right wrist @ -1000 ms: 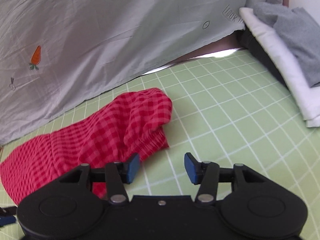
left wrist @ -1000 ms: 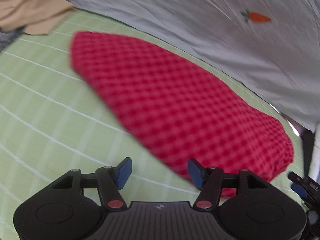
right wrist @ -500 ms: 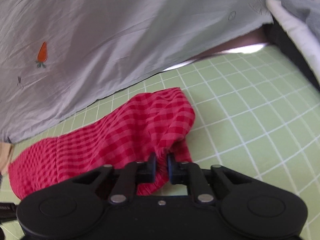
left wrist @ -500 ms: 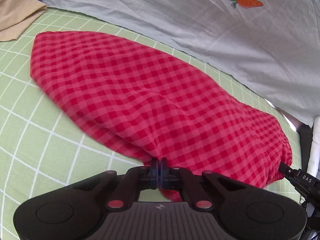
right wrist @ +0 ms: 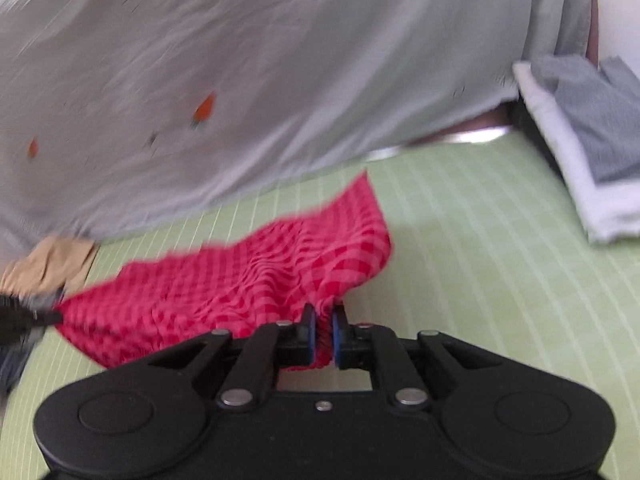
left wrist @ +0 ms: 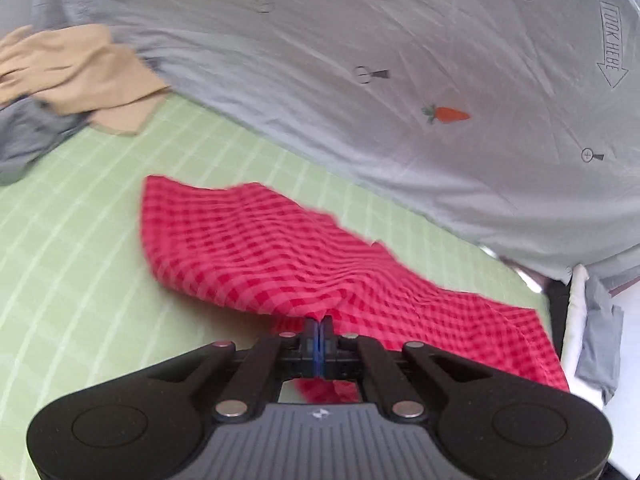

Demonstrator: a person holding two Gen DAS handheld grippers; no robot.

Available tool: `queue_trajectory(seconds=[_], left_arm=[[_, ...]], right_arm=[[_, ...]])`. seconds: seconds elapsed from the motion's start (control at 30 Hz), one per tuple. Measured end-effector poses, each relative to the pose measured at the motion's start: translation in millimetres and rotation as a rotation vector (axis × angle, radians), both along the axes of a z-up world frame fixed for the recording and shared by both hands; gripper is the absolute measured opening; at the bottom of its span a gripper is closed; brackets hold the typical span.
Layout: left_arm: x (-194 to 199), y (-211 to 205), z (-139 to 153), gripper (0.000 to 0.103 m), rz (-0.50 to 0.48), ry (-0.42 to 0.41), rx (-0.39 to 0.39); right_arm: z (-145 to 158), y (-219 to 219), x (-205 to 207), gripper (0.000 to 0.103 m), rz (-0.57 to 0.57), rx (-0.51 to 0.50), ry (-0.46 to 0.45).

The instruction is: Fold clothes

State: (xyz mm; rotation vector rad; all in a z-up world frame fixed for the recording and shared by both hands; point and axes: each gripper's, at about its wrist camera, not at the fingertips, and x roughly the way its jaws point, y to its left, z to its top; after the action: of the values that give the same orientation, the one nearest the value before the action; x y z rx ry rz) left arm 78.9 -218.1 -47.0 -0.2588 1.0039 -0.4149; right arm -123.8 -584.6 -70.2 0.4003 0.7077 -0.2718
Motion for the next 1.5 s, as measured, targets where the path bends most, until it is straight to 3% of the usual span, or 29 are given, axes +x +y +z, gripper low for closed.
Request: queue_trajectory(seconds=[0.17,0.33,0.4,0.43,0.53,0.67,0.77,0.93,1.03,1.1,1.13,1.17,1.33,1.5], left_arm=[[-42.6,34.3,-27.0,0.0,0.042,0.091,0.085],[-68.0,69.5,-46.7,0.001,0.107,0.17,0.102],[-72.0,77.9,-54.2,0.006,0.122,0.198,0.106],[-73.5,79.6,-56.1,0.006,0.133,0.204,0.112],[-80.5,82.2,-59.6,0.024,0.153,0.211,0.133],[-87.9,85.0,-62.7,0.042,0.168,0.232,0.091],[-90.8,84.5,-69.0,0.049,0.172,0.254,0.063],[-89.2,77.7,-78.0,0.049,0.191,0.264,0.023],[-82.8,75.2,-80.2,0.044,0.212,0.242,0.043],[-74.1,74.7,-81.3,0.021,0.223,0.236,0.06],[-68.5,73.8,-81.5,0.001,0.218,0.237,0.056],[-62.4,72.1,-80.5,0.0,0.208,0.236,0.051],[-30.8,46.4,-57.9,0.0,0.152,0.142,0.068],[21.4,-5.4,-34.5,0.0,0.082,0.042,0.043]], right_arm=[[-31.8,38.7,-38.5,0.008,0.064,0.06,0.134],[-50.8,61.4,-61.5,0.009,0.114,0.107,0.223],[-54.1,60.3,-65.9,0.01,0.113,0.129,0.239],[-54.7,57.9,-66.9,0.014,0.107,0.137,0.242],[-54.3,48.6,-69.4,0.03,0.068,0.153,0.234],[-52.9,35.8,-71.9,0.047,0.004,0.169,0.211],[-56.8,30.0,-70.3,0.058,-0.03,0.179,0.206],[-66.5,22.4,-51.9,0.061,-0.03,0.211,0.208],[-69.0,24.5,-40.1,0.052,0.019,0.209,0.213],[-69.6,29.0,-31.8,0.02,0.085,0.191,0.229],[-68.8,31.3,-29.3,0.013,0.119,0.178,0.228],[-66.6,33.6,-27.9,0.004,0.151,0.165,0.219],[-48.0,32.0,-23.1,0.003,0.212,0.134,0.147],[-37.0,3.1,-17.7,0.002,0.098,0.141,0.082]])
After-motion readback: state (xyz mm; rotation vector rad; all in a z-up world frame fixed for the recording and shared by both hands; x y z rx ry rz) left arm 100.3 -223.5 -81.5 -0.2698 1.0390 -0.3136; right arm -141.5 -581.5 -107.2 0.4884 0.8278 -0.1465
